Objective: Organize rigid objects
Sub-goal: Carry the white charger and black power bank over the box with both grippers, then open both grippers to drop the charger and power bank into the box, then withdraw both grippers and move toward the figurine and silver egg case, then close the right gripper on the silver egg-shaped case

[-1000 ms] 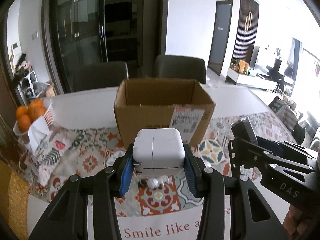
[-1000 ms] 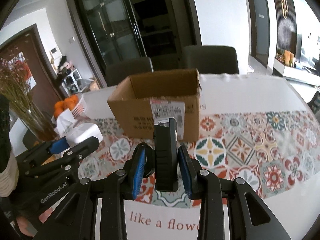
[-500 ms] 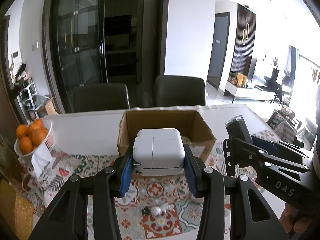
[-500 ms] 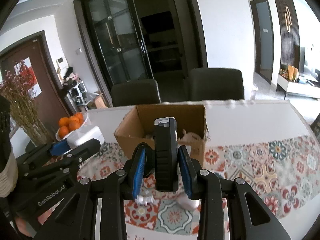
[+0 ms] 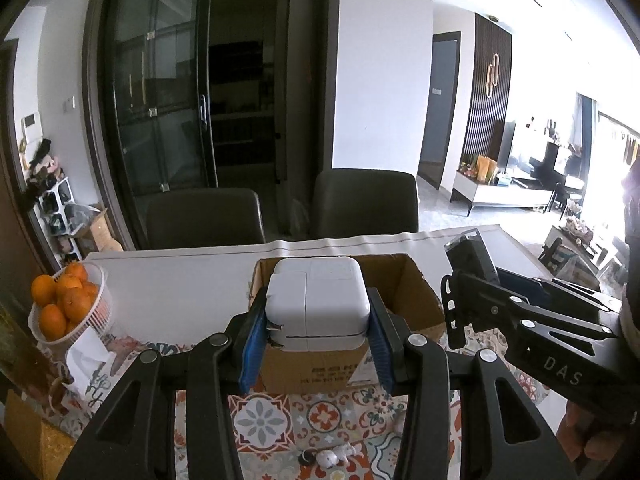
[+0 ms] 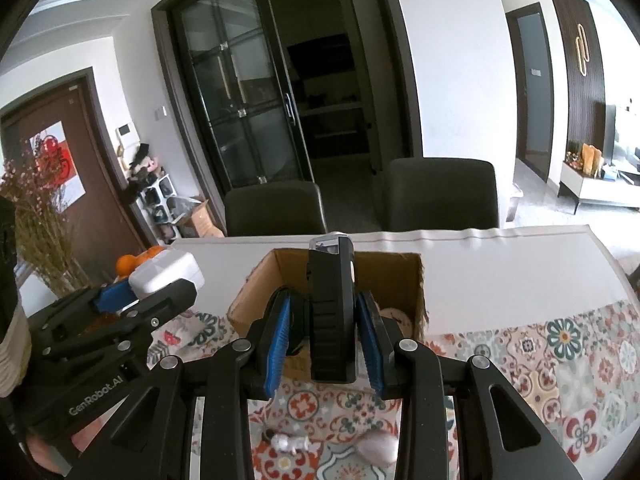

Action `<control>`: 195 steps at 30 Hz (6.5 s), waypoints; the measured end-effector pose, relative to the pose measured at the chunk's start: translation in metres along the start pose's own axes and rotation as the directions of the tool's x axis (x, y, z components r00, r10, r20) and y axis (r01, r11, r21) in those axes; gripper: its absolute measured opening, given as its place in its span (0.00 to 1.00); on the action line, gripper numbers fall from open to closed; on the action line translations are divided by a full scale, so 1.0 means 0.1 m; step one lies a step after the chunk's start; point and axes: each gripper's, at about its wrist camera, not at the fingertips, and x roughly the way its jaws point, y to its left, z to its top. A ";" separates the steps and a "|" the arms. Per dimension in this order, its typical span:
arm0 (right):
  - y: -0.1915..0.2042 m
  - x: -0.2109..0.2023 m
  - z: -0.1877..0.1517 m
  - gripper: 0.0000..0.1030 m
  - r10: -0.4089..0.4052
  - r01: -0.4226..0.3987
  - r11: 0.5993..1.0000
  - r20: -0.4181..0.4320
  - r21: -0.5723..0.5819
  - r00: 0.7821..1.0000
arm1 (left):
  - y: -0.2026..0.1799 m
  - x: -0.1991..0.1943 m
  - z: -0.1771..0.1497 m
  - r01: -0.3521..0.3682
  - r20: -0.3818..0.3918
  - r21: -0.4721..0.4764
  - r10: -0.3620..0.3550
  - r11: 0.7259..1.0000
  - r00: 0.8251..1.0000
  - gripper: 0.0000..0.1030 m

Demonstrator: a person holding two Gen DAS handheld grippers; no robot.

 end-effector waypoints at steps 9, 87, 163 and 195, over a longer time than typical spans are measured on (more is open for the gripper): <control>-0.02 0.27 0.19 0.33 -0.008 0.008 1.000 -0.024 -0.012 1.000 | 0.05 0.31 0.17 0.006 -0.043 -0.007 -0.007 1.000 0.999 0.43; -0.28 0.28 -0.20 0.79 -0.182 0.181 0.983 -0.066 -0.032 0.981 | -0.09 0.22 -0.28 -0.253 -0.057 0.011 0.254 0.967 0.966 0.96; -0.56 1.30 -1.91 0.61 -0.111 0.104 0.994 -0.372 -0.038 0.922 | -0.01 1.02 -2.05 -0.312 -0.426 -0.008 0.279 0.950 0.861 0.96; -0.77 0.88 -1.78 0.61 -0.172 0.173 0.985 -0.287 -0.023 0.942 | -0.35 1.34 -2.10 -0.172 -0.442 -0.075 0.122 0.982 0.889 0.86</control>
